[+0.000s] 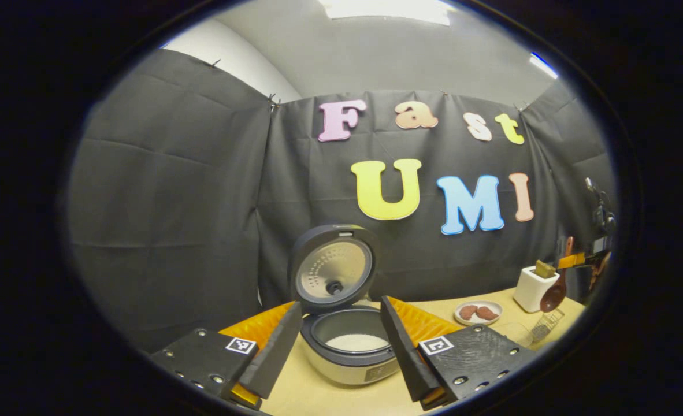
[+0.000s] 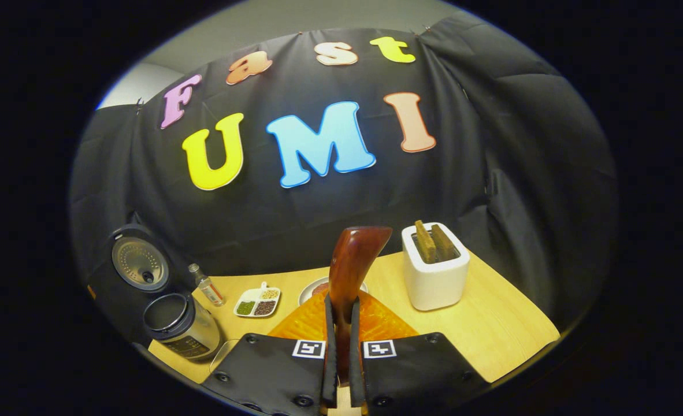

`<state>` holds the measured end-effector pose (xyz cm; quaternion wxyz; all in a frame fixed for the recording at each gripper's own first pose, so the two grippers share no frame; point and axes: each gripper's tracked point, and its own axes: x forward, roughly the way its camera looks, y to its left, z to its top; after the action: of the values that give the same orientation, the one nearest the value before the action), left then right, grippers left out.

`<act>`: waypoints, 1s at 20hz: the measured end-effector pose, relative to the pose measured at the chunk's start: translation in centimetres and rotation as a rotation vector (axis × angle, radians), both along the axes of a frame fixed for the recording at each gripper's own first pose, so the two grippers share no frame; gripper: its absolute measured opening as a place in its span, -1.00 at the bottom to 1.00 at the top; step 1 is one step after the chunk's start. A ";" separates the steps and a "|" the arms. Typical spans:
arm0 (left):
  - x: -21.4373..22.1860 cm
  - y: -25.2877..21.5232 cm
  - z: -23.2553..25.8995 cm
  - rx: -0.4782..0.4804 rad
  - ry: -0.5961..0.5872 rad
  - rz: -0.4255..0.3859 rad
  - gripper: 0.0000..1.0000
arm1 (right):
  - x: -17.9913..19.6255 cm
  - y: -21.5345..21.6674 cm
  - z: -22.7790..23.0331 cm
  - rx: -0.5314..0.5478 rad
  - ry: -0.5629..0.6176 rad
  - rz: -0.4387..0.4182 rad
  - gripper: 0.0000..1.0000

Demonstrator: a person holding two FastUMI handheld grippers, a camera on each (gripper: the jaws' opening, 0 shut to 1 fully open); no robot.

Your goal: Close the left gripper, press the button to open the rice cooker; take a wooden spoon from the chopstick holder with the right hand, scoop a spoonful of rice and pour it into the rice cooker, then put the wooden spoon back into the chopstick holder.

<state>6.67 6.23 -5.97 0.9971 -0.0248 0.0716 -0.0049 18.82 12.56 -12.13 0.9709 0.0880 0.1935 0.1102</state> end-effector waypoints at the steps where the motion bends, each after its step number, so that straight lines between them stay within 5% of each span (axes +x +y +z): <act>1: 0.2 0.4 -0.3 0.006 0.004 0.002 0.65 | -0.3 1.3 -0.1 0.002 0.000 0.016 -0.80; 9: 2.3 3.5 -3.0 0.031 0.034 0.018 0.73 | -1.9 8.2 -3.3 -0.005 0.028 0.088 -0.81; 20: 4.6 6.3 -5.1 0.044 0.056 0.021 0.73 | -3.0 11.4 -11.7 -0.332 -0.046 0.077 -0.81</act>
<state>11.27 12.49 -11.11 0.9950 -0.0039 0.0993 0.0077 15.78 23.98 -23.84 0.9713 -0.0838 0.1898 0.1158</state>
